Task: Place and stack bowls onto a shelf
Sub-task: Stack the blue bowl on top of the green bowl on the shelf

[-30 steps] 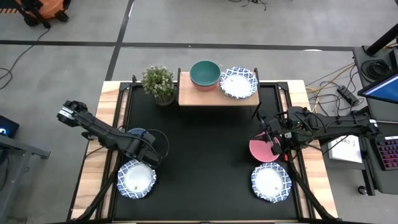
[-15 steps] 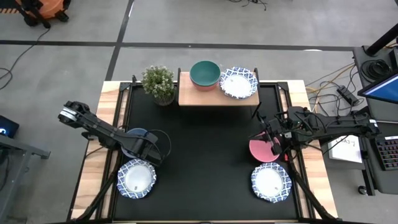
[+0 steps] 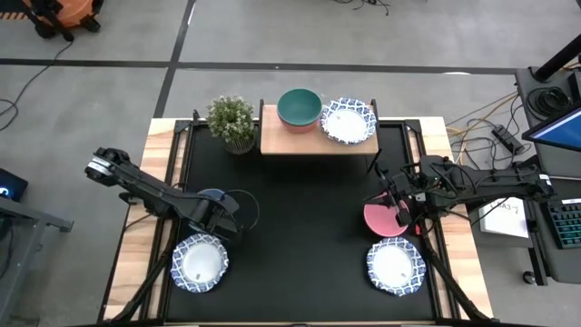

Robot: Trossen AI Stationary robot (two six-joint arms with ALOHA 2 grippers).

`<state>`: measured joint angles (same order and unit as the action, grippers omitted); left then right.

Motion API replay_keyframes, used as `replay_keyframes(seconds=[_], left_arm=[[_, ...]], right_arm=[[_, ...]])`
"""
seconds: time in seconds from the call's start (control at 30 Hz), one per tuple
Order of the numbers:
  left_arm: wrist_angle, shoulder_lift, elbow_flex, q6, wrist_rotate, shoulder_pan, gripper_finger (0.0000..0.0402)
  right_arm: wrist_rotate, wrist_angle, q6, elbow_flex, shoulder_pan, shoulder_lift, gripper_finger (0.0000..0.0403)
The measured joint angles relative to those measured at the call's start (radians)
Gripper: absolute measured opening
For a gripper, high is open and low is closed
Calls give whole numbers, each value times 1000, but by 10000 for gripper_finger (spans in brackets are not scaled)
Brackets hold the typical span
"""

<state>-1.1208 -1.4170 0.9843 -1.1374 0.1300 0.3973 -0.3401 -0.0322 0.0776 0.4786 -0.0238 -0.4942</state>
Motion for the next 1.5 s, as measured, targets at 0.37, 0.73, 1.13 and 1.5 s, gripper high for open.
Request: replay_keyframes(seconds=[0.37, 0.73, 1.13, 1.5], left_arm=[[149, -1, 334, 768, 366, -8, 1], [568, -1, 396, 1448, 402, -252, 0], [911, -68, 396, 1540, 64, -635, 0], [902, -120, 402, 1518, 63, -751, 1]], right_arm=[[0, -10, 12, 0, 0, 0, 9], [0, -15, 12, 0, 0, 0, 9], [0, -16, 24, 0, 0, 0, 9], [0, -16, 20, 0, 0, 0, 9]])
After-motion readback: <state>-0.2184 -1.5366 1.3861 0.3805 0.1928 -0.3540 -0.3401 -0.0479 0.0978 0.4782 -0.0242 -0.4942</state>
